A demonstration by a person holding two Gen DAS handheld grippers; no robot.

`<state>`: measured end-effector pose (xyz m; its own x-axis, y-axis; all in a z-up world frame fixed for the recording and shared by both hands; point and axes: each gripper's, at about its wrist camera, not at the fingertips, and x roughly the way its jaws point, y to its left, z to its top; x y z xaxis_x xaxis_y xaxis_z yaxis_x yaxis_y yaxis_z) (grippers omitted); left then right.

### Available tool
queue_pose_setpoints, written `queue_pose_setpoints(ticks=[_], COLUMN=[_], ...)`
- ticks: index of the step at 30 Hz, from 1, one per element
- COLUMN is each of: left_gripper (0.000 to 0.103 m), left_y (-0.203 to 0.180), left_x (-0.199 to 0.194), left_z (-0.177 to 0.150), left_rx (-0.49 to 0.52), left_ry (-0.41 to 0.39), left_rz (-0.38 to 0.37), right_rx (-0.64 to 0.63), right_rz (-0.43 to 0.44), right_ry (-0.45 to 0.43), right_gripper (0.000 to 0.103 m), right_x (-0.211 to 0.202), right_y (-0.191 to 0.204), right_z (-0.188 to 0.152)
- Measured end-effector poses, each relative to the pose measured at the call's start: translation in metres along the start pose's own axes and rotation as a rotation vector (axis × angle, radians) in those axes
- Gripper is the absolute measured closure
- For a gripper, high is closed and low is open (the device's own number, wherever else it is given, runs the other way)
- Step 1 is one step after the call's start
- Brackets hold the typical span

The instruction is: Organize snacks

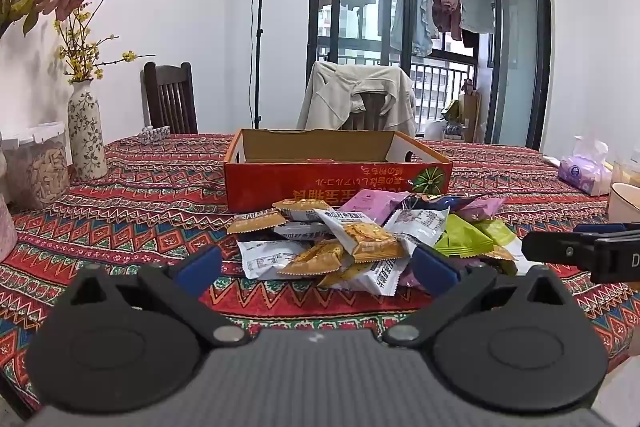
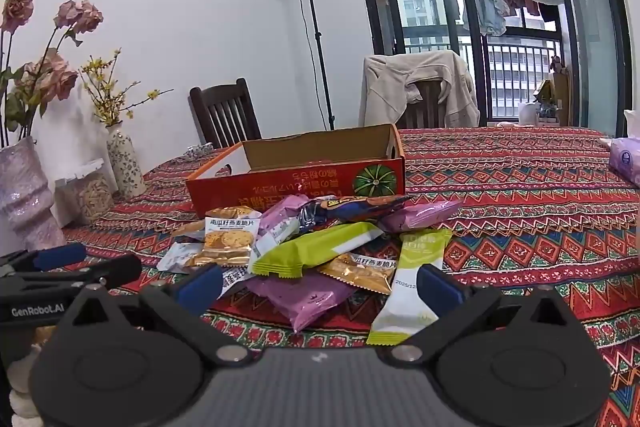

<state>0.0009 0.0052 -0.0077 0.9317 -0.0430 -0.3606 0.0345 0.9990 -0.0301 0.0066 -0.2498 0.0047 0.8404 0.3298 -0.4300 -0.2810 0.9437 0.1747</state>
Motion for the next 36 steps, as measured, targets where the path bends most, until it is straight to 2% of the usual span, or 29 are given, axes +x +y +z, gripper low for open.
queue_pose_setpoints(ticks=[36], left_gripper=[0.000], left_y=[0.0018], left_x=[-0.0016], left_z=[0.0001], left_rx=[-0.008], left_ry=[-0.006], left_rz=[-0.009], right_rx=[-0.003], right_rz=[-0.002], right_ry=[-0.005], right_gripper=[0.000], right_x=[-0.0023], right_y=[-0.0026], right_z=[0.0003])
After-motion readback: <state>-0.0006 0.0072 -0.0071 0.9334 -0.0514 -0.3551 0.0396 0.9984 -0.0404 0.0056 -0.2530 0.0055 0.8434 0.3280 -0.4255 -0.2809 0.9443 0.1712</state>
